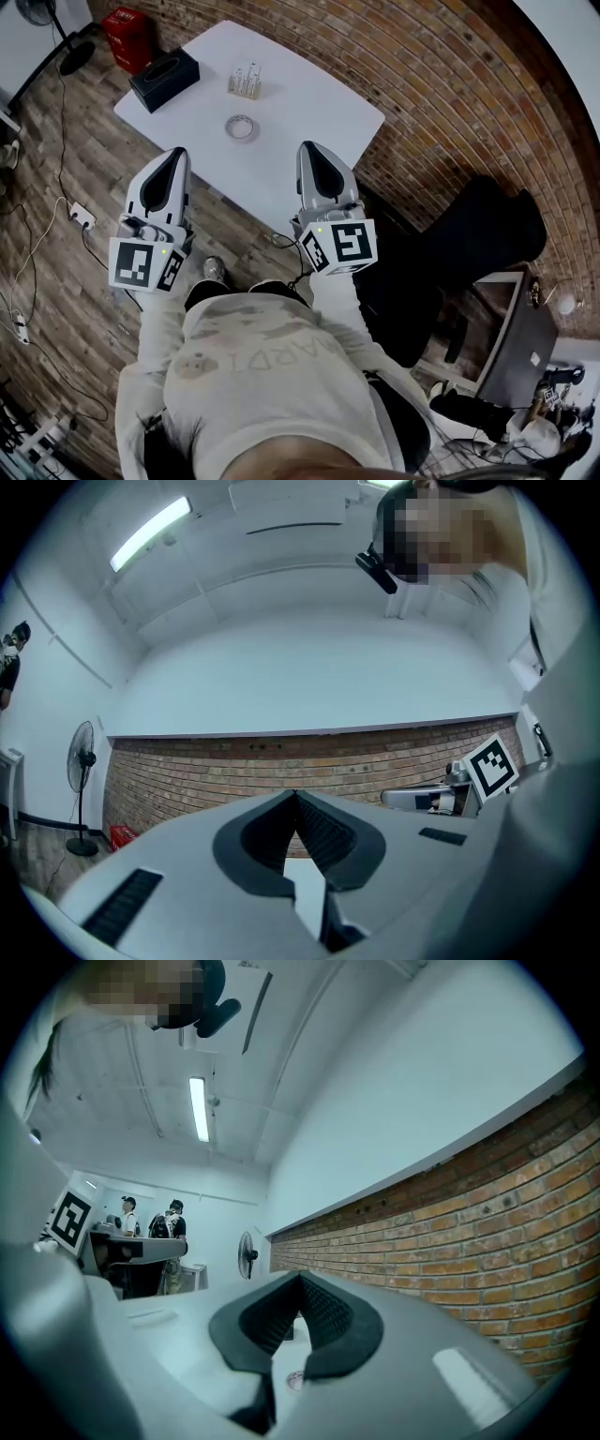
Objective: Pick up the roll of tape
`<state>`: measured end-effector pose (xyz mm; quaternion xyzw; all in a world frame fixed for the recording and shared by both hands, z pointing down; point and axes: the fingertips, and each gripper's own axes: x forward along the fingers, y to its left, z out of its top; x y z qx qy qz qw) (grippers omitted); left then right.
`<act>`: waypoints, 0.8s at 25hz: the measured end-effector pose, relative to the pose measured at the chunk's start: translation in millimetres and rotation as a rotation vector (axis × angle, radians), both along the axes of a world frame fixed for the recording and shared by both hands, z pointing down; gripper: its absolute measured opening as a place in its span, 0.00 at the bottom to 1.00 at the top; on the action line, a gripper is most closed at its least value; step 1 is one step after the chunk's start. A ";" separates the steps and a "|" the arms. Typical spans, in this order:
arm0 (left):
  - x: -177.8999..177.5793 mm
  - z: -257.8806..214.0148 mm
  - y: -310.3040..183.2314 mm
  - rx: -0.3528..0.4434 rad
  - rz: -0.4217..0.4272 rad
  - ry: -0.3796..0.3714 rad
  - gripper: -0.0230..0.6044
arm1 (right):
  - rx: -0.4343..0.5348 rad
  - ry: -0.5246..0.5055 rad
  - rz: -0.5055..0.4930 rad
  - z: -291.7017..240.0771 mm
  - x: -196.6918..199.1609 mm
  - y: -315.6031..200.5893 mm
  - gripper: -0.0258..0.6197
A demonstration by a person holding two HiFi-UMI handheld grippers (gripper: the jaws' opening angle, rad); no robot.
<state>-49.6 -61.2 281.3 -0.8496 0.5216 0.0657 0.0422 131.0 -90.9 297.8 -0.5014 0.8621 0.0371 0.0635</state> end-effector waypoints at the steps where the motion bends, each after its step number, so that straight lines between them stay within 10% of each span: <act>1: -2.9 0.0 -6.3 0.000 0.009 0.001 0.04 | 0.000 -0.001 0.006 -0.3 -2.9 -5.1 0.06; 20: -76.9 6.4 -97.1 -0.013 0.141 0.008 0.05 | -0.016 -0.024 0.151 5.9 -68.3 -74.9 0.06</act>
